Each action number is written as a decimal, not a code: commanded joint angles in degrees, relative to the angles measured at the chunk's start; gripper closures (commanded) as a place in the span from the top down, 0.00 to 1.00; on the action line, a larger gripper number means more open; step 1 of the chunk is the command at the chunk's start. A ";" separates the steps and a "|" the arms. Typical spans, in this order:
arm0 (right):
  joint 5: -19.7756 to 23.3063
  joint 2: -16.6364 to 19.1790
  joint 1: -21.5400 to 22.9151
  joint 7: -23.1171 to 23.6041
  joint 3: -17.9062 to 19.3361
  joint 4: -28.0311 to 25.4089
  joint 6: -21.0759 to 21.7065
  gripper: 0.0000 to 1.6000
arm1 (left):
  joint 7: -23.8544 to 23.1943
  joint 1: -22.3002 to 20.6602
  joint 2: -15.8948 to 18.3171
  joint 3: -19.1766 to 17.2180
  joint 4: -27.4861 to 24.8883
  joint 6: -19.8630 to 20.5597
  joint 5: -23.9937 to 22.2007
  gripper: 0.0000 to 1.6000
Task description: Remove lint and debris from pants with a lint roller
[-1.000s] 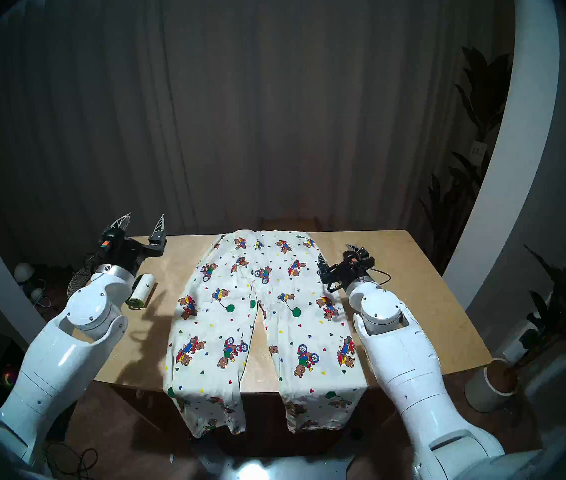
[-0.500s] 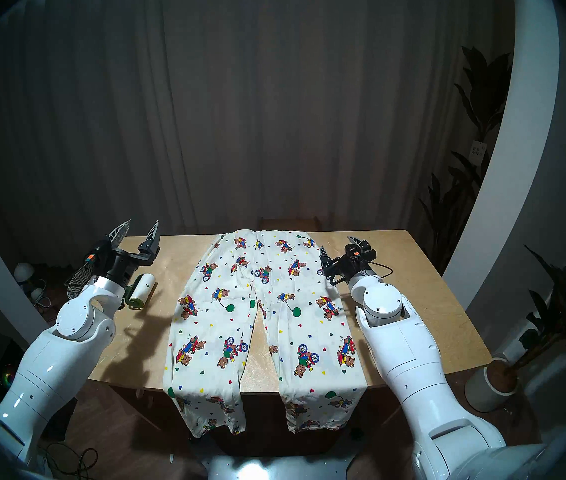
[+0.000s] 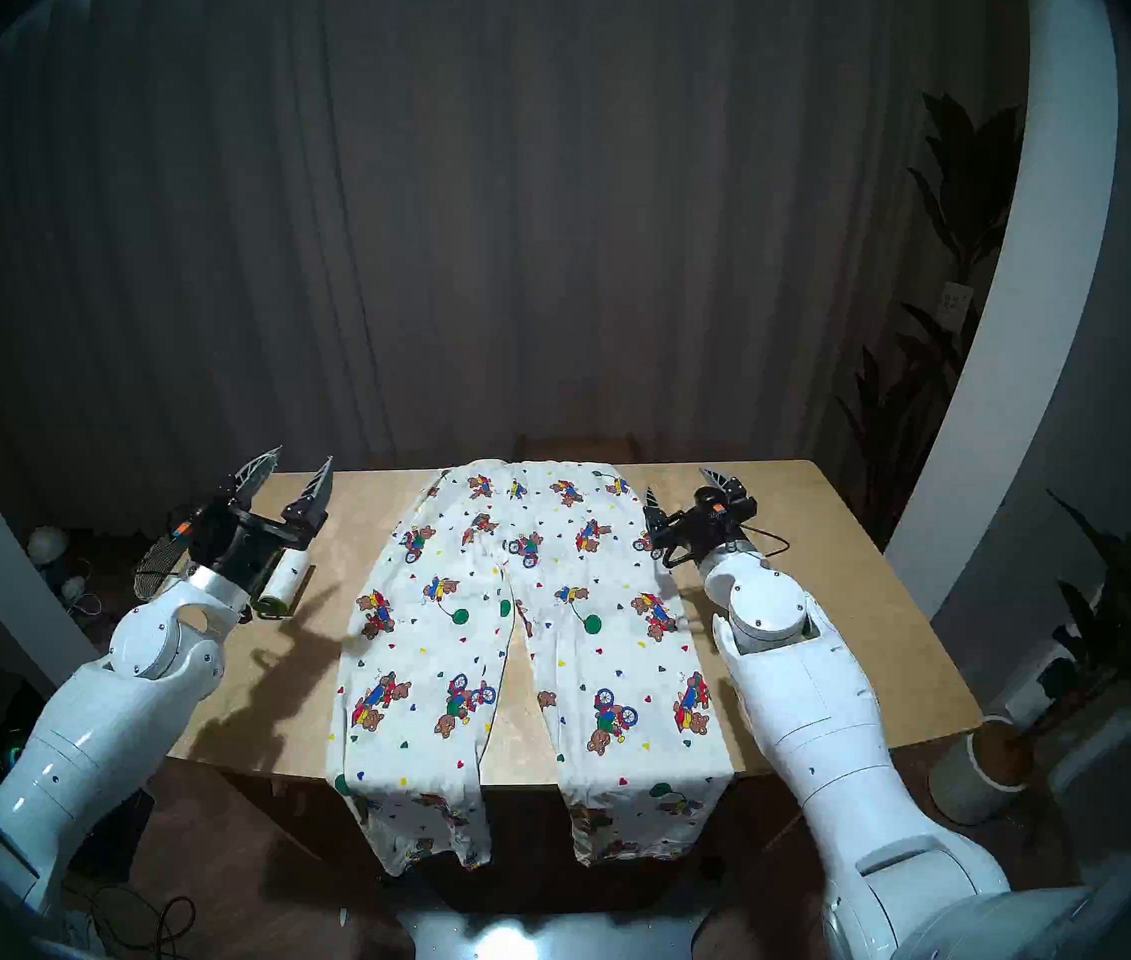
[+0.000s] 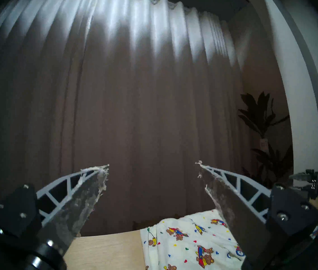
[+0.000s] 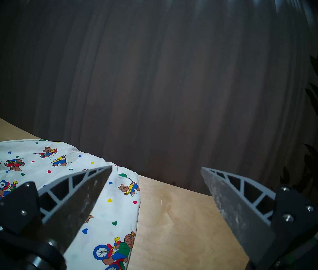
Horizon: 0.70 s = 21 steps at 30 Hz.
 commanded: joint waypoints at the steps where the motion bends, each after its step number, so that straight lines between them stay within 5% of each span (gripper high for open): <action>1: 0.26 0.78 1.41 1.76 -0.16 -0.72 -1.31 1.00 | 6.36 -3.14 0.84 -0.51 -2.63 5.35 3.65 1.00; 5: -0.30 0.62 1.75 1.37 -0.20 -0.26 -2.53 1.00 | 8.56 -3.31 0.33 -0.55 -3.53 9.00 2.96 1.00; 21: -0.57 0.48 1.93 1.45 -0.10 0.28 -3.50 1.00 | 10.46 -3.08 -0.15 -0.52 -4.53 10.79 3.96 1.00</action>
